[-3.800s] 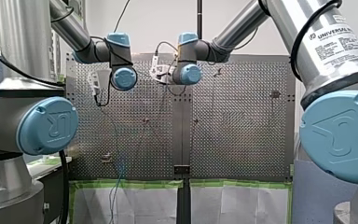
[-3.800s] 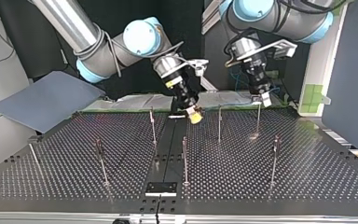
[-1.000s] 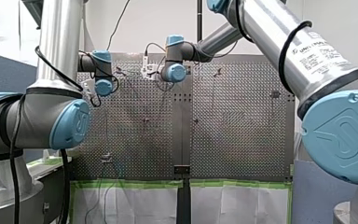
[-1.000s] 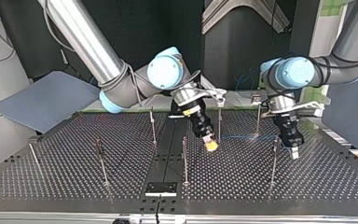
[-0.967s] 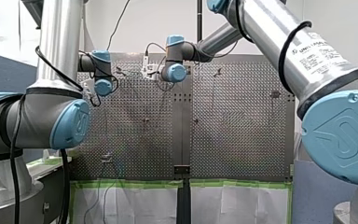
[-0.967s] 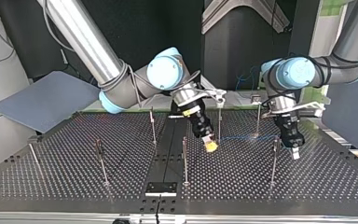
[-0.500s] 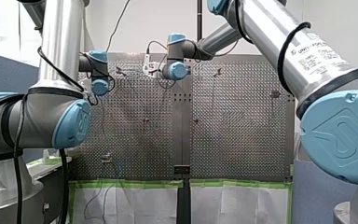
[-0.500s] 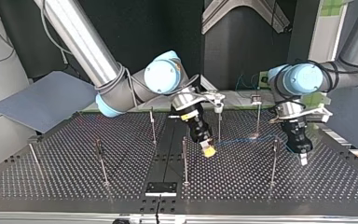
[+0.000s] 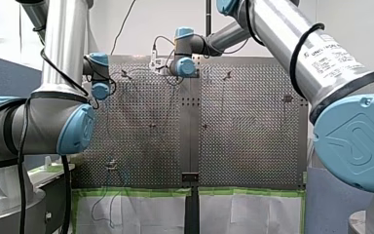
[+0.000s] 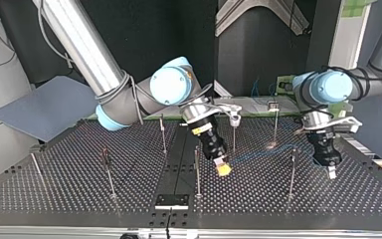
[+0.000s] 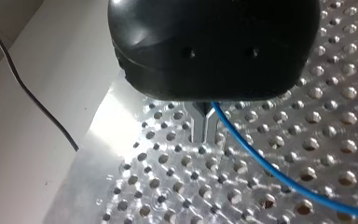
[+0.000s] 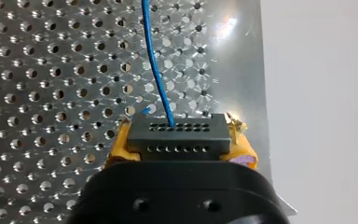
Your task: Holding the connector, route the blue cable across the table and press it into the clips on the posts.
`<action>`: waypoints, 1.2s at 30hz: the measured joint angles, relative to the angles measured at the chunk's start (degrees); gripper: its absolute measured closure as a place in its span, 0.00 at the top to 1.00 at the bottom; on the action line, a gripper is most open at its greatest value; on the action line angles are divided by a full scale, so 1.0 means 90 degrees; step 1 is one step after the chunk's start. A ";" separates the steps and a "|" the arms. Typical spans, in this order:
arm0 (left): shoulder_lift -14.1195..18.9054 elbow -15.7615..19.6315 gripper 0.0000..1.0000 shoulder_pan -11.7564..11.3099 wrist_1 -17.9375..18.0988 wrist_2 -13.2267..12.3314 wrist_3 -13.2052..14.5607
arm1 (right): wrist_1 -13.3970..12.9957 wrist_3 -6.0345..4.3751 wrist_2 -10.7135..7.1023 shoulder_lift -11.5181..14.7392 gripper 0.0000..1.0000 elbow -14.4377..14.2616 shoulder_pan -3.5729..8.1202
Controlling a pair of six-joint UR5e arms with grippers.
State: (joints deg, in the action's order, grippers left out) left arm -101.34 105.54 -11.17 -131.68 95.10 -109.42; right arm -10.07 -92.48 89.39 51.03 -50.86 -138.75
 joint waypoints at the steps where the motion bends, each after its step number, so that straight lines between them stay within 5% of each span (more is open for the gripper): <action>1: -0.0048 -0.0034 0.00 -0.0013 -0.0030 -0.0021 0.0007 | 0.0005 0.0000 0.0000 0.0000 0.00 0.0008 0.0000; 18: -0.0353 -0.0253 0.00 -0.0128 -0.0461 0.0046 0.0239 | 0.0139 0.0114 0.0179 -0.0018 0.00 0.0239 0.0140; 36: -0.0358 -0.0256 0.00 -0.0170 -0.0340 -0.0120 0.0059 | 0.0440 0.0412 0.0186 -0.0019 0.00 0.0691 0.0178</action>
State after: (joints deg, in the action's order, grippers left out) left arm -104.56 103.24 -12.70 -134.75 94.02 -108.90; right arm -6.11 -88.78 91.07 50.86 -44.65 -137.15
